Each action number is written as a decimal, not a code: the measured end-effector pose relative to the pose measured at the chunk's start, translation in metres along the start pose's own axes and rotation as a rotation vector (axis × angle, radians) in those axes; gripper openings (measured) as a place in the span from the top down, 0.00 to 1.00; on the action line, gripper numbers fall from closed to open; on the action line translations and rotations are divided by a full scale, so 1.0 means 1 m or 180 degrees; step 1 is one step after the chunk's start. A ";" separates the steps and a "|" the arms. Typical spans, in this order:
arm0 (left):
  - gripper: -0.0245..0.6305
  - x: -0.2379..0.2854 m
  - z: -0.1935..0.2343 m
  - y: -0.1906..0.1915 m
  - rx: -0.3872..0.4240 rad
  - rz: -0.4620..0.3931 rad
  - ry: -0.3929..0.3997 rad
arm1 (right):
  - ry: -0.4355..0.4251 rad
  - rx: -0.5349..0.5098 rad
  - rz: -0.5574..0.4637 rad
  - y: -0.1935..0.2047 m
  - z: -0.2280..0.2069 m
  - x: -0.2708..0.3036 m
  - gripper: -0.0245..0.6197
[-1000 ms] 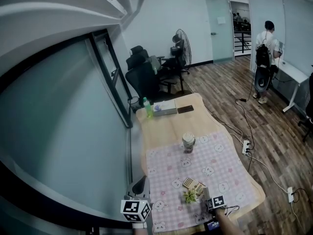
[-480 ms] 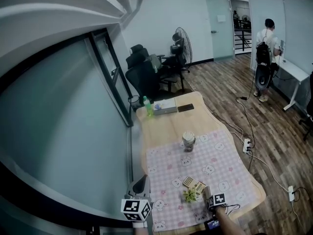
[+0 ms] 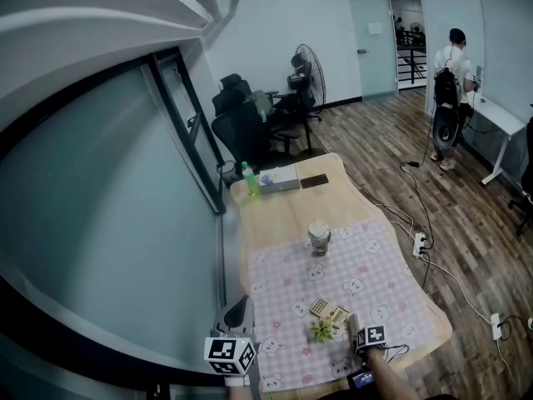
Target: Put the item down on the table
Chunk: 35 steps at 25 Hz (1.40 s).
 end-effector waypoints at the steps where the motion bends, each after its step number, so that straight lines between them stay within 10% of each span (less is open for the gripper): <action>1: 0.96 0.000 -0.001 0.000 0.0007 0.0001 0.0000 | -0.0015 -0.0001 0.0004 0.000 -0.001 0.000 0.72; 23: 0.96 0.004 -0.012 -0.009 0.0065 -0.0045 0.0022 | -0.0492 0.0605 -0.0130 -0.018 -0.051 -0.027 0.62; 35: 0.96 0.008 -0.018 -0.011 0.0065 -0.0077 0.0079 | 0.0133 0.0491 -0.0505 -0.022 -0.073 -0.042 0.86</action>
Point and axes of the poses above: the fingertips, and each gripper's own axes: x forward along the fingers, z to its left, y out of its underside, the point moved 10 cm from there along -x, backward along the fingers, and after that the axes turned 11 degrees about x, right-handed, at the moved point
